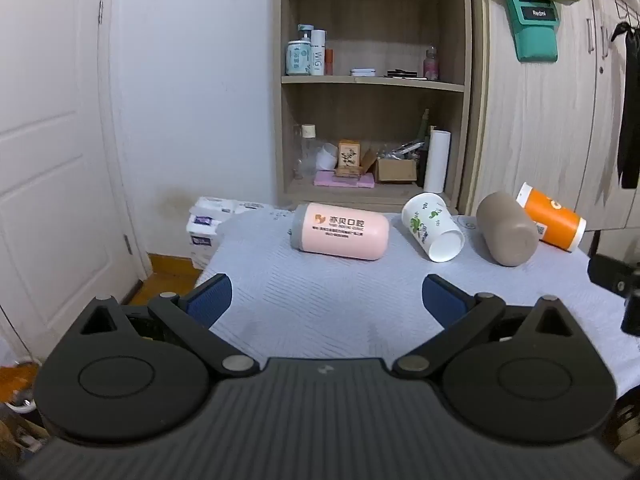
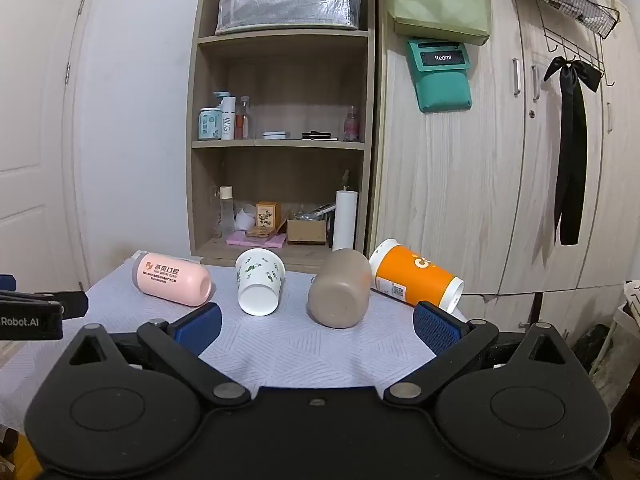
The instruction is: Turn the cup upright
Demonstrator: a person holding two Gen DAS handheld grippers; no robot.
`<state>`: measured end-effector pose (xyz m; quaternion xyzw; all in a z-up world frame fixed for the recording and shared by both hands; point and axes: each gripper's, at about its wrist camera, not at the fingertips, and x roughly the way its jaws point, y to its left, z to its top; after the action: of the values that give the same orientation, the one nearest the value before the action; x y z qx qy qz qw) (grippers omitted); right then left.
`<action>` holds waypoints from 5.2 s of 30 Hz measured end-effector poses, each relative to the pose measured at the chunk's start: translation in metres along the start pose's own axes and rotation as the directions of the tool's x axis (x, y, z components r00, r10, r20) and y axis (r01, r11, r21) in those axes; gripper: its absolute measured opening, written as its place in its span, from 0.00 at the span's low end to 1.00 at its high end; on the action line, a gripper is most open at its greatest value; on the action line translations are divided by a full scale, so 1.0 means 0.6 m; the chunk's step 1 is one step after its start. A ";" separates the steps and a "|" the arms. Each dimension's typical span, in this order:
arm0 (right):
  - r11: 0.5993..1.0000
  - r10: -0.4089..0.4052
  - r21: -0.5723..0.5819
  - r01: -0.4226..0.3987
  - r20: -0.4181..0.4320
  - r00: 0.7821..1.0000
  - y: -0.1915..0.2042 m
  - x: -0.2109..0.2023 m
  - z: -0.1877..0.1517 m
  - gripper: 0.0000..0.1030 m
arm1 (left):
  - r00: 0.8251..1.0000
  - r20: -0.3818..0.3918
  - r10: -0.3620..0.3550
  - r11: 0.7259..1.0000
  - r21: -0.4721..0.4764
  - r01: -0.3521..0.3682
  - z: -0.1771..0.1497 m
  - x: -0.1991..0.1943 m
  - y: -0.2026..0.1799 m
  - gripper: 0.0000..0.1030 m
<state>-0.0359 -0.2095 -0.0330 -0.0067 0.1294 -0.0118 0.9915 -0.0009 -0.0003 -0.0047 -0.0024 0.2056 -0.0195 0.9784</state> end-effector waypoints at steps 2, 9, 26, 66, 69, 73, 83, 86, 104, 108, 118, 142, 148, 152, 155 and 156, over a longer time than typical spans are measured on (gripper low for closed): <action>1.000 -0.002 -0.001 0.002 0.000 1.000 0.000 -0.002 0.000 1.00 | 1.000 -0.001 -0.010 1.000 -0.014 0.010 -0.001 0.002 0.004 1.00; 1.000 -0.028 -0.011 0.028 0.011 1.000 0.004 -0.003 -0.002 1.00 | 0.999 0.034 -0.005 1.000 -0.008 0.005 -0.009 0.002 0.004 1.00; 0.999 -0.038 -0.009 0.038 0.020 0.999 -0.002 -0.011 -0.001 1.00 | 0.994 0.095 -0.049 0.999 -0.003 0.050 -0.013 -0.018 0.002 1.00; 0.999 -0.033 -0.030 0.034 0.033 0.999 0.000 -0.008 -0.002 1.00 | 0.995 0.078 -0.055 0.998 -0.016 0.056 -0.015 -0.019 0.010 1.00; 0.999 -0.031 -0.033 0.032 0.031 0.999 0.001 -0.007 -0.004 1.00 | 0.996 0.072 -0.050 0.998 -0.020 0.052 -0.014 -0.019 0.010 1.00; 0.999 -0.028 -0.031 0.028 0.026 0.999 0.001 -0.004 -0.006 1.00 | 0.997 0.061 -0.047 0.999 -0.019 0.048 -0.014 -0.015 0.011 1.00; 0.985 0.142 -0.109 -0.132 0.096 0.985 0.005 0.027 0.013 1.00 | 0.999 -0.040 -0.026 0.998 -0.064 0.023 0.008 0.018 0.025 1.00; 0.960 0.277 -0.070 -0.271 0.115 0.954 -0.008 0.051 0.038 1.00 | 0.998 -0.050 -0.036 0.995 -0.090 0.031 0.026 0.030 0.036 1.00; 0.684 0.553 -0.407 -0.605 -0.250 0.795 0.124 0.270 0.076 1.00 | 0.948 -0.192 -0.252 0.861 -0.493 0.129 0.045 0.226 0.118 0.97; 0.613 0.568 -0.487 -0.622 -0.274 0.776 0.151 0.300 0.070 0.99 | 0.933 -0.204 -0.296 0.811 -0.570 0.133 0.046 0.278 0.128 0.95; 0.547 0.509 -0.552 -0.629 -0.378 0.774 0.179 0.385 0.072 0.98 | 0.918 -0.182 -0.351 0.714 -0.686 0.137 0.045 0.338 0.144 0.90; 0.570 0.374 -0.516 -0.639 -0.530 0.761 0.241 0.418 0.083 0.68 | 0.891 -0.076 -0.448 0.591 -0.773 0.231 -0.002 0.359 0.164 0.84; 0.696 0.409 -0.310 -0.648 -0.570 0.713 0.226 0.406 0.091 0.68 | 0.884 -0.058 -0.465 0.565 -0.788 0.245 -0.003 0.354 0.168 0.84; 0.742 0.425 -0.218 -0.634 -0.579 0.696 0.211 0.396 0.091 0.68 | 0.877 -0.059 -0.477 0.547 -0.801 0.244 -0.013 0.351 0.174 0.84; 0.762 0.439 -0.154 -0.629 -0.591 0.677 0.199 0.385 0.085 0.68 | 0.869 -0.090 -0.487 0.561 -0.795 0.232 -0.016 0.350 0.170 0.79; 0.764 0.444 -0.140 -0.629 -0.593 0.672 0.197 0.382 0.082 0.68 | 0.869 -0.101 -0.485 0.570 -0.790 0.227 -0.017 0.348 0.167 0.79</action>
<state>0.2006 -0.0964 -0.0460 -0.1316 0.3918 0.3056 0.8578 0.1899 0.0918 -0.0992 -0.4484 0.3388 -0.1313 0.8167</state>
